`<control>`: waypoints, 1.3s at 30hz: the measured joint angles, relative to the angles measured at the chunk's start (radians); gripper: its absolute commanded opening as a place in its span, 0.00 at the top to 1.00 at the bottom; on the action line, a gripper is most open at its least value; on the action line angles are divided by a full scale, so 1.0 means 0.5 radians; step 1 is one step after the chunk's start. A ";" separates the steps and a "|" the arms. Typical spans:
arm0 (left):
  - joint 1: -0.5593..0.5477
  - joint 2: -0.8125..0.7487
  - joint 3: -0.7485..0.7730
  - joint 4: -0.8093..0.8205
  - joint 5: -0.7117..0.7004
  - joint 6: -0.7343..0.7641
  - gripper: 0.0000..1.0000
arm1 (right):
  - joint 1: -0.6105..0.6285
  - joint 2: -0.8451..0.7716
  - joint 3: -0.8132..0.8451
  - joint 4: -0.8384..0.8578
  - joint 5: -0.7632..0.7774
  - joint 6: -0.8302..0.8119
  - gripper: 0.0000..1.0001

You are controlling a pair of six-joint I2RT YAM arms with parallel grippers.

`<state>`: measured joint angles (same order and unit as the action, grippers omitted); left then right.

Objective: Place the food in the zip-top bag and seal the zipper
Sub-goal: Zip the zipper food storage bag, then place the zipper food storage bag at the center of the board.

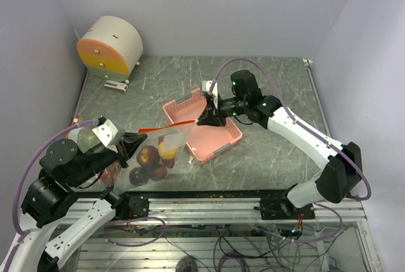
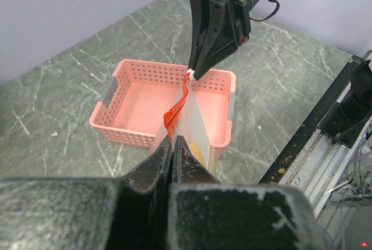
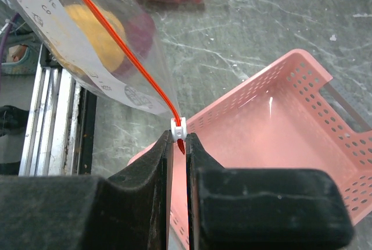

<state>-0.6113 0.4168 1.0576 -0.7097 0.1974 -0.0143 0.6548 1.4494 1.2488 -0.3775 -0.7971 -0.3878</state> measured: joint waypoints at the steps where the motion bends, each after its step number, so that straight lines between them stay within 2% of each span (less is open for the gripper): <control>1: 0.000 0.001 0.000 -0.002 0.000 0.000 0.93 | -0.005 0.012 0.000 -0.001 -0.005 0.000 1.00; 2: 0.000 0.001 0.000 -0.005 0.000 0.000 0.93 | -0.011 0.024 0.001 -0.002 -0.008 0.000 0.95; 3: 0.000 0.001 0.000 -0.008 -0.002 -0.001 0.93 | -0.014 0.033 0.001 -0.002 -0.009 0.000 0.84; 4: 0.000 0.001 0.000 -0.008 -0.004 -0.001 0.93 | -0.016 0.040 0.001 -0.002 -0.013 0.002 0.64; 7: 0.000 -0.001 0.000 -0.003 -0.027 -0.002 0.93 | -0.021 0.045 0.001 -0.004 0.007 0.037 0.28; 9: 0.000 -0.005 -0.001 0.011 -0.064 -0.005 0.93 | -0.035 0.045 0.001 0.021 0.036 0.096 0.11; 11: 0.000 -0.005 -0.006 0.026 -0.117 -0.021 0.93 | -0.041 0.042 0.001 0.085 0.099 0.194 0.01; 17: 0.000 0.023 -0.121 0.204 -0.445 -0.140 0.93 | -0.045 -0.112 -0.056 0.397 0.525 0.653 0.00; 22: 0.000 0.207 -0.211 0.388 -0.963 -0.289 0.93 | -0.058 -0.237 -0.069 0.527 0.884 0.967 0.00; 27: 0.000 0.459 -0.265 0.539 -1.386 -0.400 0.92 | -0.066 -0.325 -0.245 0.626 1.104 1.171 0.00; 28: 0.000 0.488 -0.285 0.563 -1.438 -0.415 0.84 | -0.067 -0.338 -0.278 0.626 1.131 1.192 0.00; 29: 0.000 0.512 -0.312 0.594 -1.496 -0.432 0.67 | -0.067 -0.351 -0.316 0.627 1.164 1.225 0.00; 31: 0.000 0.531 -0.360 0.636 -1.575 -0.463 0.48 | -0.067 -0.358 -0.348 0.624 1.226 1.266 0.00; 34: 0.000 0.536 -0.375 0.682 -1.602 -0.504 0.08 | -0.068 -0.350 -0.347 0.612 1.299 1.314 0.00; 35: 0.000 0.535 -0.375 0.696 -1.601 -0.518 0.02 | -0.068 -0.347 -0.346 0.608 1.322 1.328 0.00; 39: 0.000 0.513 -0.356 0.681 -1.575 -0.563 0.01 | -0.068 -0.345 -0.351 0.602 1.392 1.377 0.00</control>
<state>-0.6113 0.6735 0.8795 -0.3691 -0.5903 -0.2958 0.6209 1.2770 1.0733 -0.0765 -0.1013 0.3008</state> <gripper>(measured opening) 0.984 0.999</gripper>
